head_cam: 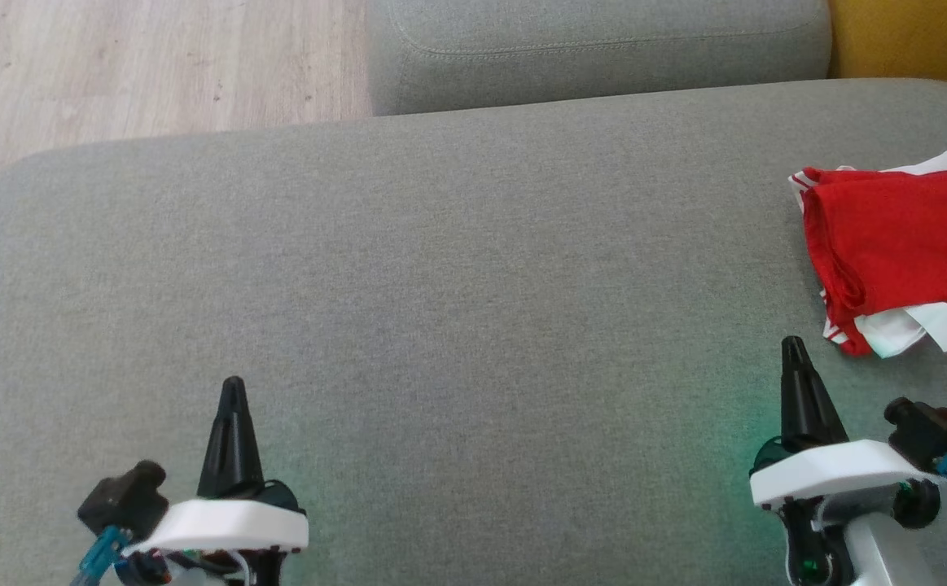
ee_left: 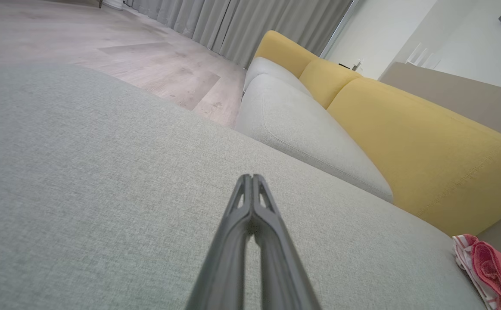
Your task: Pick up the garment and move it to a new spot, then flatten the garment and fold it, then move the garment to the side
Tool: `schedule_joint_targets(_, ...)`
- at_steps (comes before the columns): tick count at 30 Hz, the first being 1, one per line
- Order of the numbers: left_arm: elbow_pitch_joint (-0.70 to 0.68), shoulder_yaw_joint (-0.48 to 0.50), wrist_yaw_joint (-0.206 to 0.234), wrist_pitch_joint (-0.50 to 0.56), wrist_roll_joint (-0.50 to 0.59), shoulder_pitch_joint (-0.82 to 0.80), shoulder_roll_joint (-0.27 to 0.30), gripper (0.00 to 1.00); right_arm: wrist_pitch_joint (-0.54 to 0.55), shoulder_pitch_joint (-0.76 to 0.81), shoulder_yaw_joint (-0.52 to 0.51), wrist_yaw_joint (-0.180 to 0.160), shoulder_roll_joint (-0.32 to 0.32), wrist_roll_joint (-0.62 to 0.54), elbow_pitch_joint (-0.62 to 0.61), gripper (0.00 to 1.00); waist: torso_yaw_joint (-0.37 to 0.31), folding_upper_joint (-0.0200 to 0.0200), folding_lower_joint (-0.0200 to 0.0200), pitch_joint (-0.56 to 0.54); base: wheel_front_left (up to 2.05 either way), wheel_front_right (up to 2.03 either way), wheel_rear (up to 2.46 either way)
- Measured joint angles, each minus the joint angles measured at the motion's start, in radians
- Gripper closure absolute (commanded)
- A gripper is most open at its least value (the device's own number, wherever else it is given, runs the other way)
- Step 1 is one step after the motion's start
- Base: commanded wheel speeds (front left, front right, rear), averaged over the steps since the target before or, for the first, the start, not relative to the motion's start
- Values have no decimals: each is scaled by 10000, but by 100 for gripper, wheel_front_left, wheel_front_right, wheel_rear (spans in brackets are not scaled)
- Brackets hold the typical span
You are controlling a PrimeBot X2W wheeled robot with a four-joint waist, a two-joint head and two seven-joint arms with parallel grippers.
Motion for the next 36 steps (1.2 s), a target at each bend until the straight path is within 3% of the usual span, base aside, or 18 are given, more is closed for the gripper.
schedule_joint_targets(36,-10,662,-174,1009,-3482,-19,6,100,989,1,-453,0,0,3848,-322,100,21,-1,0,-179,0,0,0)
